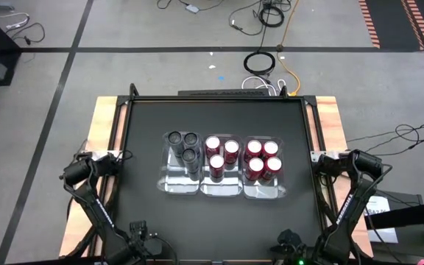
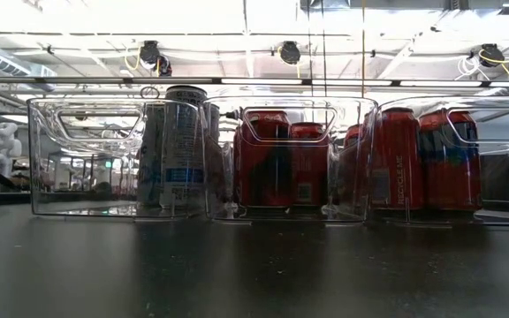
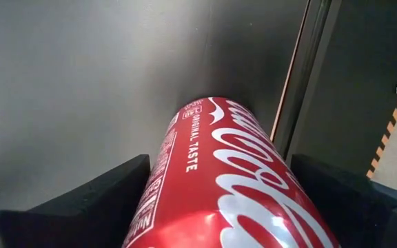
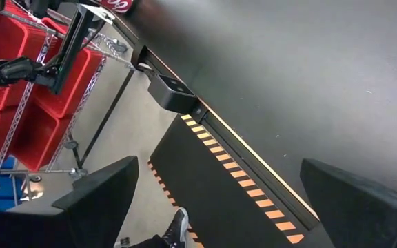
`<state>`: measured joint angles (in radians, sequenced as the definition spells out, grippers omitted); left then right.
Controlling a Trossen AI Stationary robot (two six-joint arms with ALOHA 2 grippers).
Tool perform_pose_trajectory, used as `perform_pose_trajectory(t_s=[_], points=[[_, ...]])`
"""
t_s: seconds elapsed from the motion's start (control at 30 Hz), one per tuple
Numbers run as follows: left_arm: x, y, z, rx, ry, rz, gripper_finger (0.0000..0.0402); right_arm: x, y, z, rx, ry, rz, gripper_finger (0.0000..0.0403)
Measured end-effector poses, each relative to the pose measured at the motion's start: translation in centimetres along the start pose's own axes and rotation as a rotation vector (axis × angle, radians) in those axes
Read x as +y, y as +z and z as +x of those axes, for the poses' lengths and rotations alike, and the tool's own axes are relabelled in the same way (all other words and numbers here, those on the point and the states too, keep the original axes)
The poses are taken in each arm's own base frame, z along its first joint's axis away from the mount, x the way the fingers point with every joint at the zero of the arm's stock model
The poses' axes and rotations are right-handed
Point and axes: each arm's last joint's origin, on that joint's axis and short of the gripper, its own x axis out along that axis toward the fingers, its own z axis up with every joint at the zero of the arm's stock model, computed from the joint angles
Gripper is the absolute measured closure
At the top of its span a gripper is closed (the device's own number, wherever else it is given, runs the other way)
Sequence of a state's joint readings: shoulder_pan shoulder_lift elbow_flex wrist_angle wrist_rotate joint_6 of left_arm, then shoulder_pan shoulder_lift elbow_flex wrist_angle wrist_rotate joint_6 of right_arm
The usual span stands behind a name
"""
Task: Sort soda cans
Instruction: Put the red-white soda can into the center transparent bin
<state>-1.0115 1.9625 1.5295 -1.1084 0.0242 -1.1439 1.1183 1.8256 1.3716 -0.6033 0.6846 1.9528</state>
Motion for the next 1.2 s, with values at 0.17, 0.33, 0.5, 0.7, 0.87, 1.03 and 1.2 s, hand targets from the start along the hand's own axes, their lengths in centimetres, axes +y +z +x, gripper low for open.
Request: perform_pose_trajectory(t_s=[0.17,0.33,0.5,0.7,0.87,1.03,1.2], points=[[0.0,0.0,0.0,0.001,-0.001,-0.001,0.0053,0.0,0.0,0.0,0.000,0.000,-0.005,0.0007],[0.0,0.0,0.0,0.000,-0.001,-0.002,0.0093,0.0,0.0,0.0,0.000,-0.002,-0.009,0.0007],[0.1,0.1,0.0,0.000,-0.001,-0.019,0.0097,0.0,0.0,0.0,0.000,-0.002,-0.015,0.0007],[0.6,1.0,-0.7,-0.004,-0.016,-0.087,0.0097,0.0,0.0,0.0,-0.001,-0.004,-0.038,0.0007],[1.7,2.6,-3.2,-0.045,-0.038,-0.113,0.0097,-0.1,0.0,0.0,-0.002,-0.005,-0.067,0.0007],[3.8,5.2,-6.5,-0.149,-0.085,-0.153,0.0097,0.1,0.3,0.2,-0.008,-0.007,-0.096,0.0007],[6.7,8.2,-11.0,-0.303,-0.108,-0.145,0.0097,0.2,0.7,0.5,-0.016,-0.011,-0.136,0.0007]])
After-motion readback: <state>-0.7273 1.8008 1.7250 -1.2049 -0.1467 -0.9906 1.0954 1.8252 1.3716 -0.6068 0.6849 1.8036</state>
